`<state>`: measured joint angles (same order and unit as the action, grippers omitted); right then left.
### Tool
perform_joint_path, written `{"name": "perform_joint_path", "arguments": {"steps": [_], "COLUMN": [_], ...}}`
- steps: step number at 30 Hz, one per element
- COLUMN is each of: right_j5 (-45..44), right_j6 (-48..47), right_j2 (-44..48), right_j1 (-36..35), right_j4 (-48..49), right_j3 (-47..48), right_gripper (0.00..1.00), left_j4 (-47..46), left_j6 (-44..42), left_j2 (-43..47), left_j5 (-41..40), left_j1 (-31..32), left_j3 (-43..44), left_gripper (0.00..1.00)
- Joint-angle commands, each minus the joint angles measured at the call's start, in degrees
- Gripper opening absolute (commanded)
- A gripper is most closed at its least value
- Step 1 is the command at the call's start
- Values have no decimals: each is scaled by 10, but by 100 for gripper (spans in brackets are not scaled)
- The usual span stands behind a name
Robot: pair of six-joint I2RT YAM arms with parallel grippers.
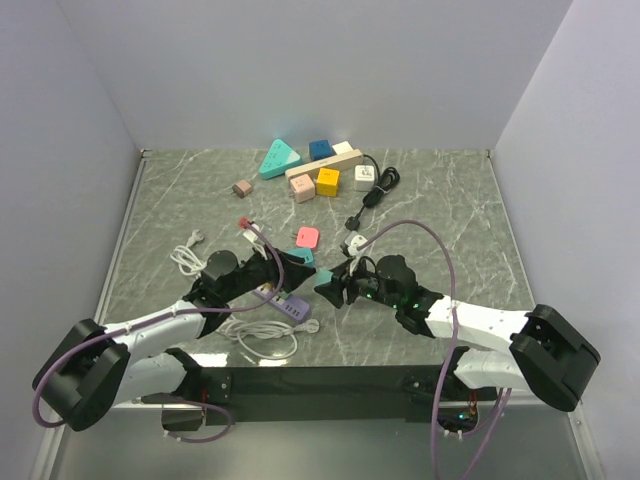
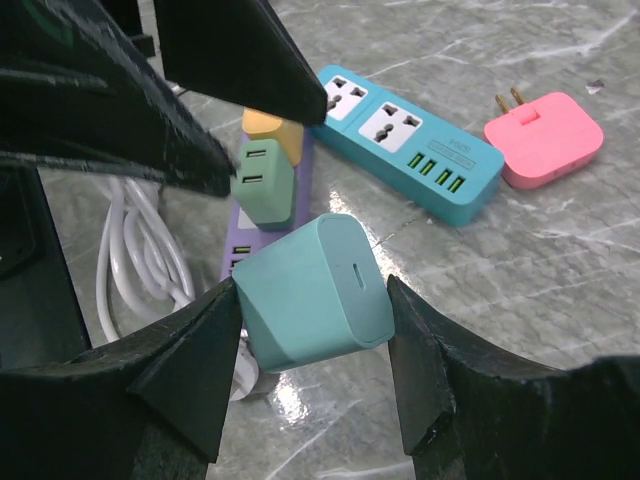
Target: Insert the plug
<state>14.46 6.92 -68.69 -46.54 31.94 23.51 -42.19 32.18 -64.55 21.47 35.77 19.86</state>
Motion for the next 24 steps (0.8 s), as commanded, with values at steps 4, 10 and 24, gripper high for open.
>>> {"name": "perform_joint_path", "arguments": {"steps": [4,10,24], "right_j5": [6,8,19], "right_j6": [-16,-15,-14], "right_j2": [22,39,50], "right_j1": [-12,-14,-19], "right_j4": [27,32,41], "right_j3": [5,0,-3], "right_gripper": [14,13,10], "left_j4": [-42,-61,-140], "left_j6": [13,22,47], "left_j2": [-16,-37,-88], "left_j5": [25,37,90], "left_j1": [17,24,41], "left_j3": [2,1,-3], "left_gripper": [61,61,44]}}
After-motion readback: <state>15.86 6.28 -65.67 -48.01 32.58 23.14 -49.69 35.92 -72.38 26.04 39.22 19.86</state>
